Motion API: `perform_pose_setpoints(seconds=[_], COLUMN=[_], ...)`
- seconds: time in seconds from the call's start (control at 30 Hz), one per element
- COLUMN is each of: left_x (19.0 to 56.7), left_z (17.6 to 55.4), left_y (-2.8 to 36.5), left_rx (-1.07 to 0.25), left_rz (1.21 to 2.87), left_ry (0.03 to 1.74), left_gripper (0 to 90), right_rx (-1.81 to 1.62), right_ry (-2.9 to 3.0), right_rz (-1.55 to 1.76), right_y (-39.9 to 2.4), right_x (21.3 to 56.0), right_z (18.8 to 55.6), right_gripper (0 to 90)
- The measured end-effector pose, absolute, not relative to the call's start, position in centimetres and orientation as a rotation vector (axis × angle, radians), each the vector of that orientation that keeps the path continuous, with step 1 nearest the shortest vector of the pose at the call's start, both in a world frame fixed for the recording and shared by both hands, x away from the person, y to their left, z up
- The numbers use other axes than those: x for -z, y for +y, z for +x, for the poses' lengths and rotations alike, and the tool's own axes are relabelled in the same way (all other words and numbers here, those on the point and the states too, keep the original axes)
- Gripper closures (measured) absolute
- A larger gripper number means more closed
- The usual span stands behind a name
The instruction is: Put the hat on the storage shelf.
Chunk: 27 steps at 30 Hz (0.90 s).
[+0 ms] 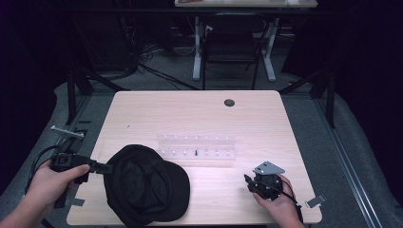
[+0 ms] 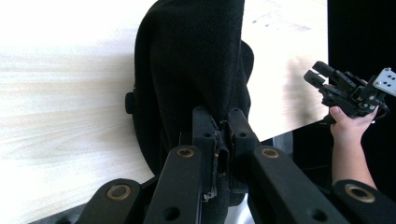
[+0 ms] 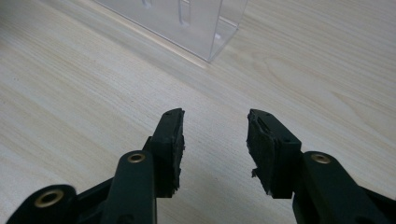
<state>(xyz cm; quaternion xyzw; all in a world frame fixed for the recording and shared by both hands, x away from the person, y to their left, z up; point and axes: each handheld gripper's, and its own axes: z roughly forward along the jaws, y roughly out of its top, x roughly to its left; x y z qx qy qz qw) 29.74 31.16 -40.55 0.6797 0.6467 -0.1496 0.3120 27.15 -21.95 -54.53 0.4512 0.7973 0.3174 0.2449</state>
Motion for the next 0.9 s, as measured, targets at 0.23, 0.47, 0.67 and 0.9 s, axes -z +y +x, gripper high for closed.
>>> perform_pose_setpoints(seconds=[0.23, 0.47, 0.67, 0.9], left_x=[39.0, 38.4, 37.8, 36.6], left_z=[29.7, 29.6, 29.6, 29.6], left_y=[30.3, 30.1, 29.8, 29.2], left_rx=[0.389, 0.408, 0.468, 0.517], left_rz=[1.796, 1.787, 1.737, 1.686], left_ry=[1.687, 1.672, 1.632, 1.57], left_gripper=[85.1, 85.2, 85.2, 85.3], right_rx=[-0.861, -0.864, -0.854, -0.868], right_ry=[2.179, 2.182, 2.192, 2.178], right_rz=[1.229, 1.227, 1.23, 1.234], right_y=[-22.0, -22.0, -21.9, -22.0], right_x=[54.5, 54.5, 54.5, 54.5], right_z=[27.1, 27.1, 27.1, 27.2], right_gripper=[55.7, 55.9, 56.1, 56.1])
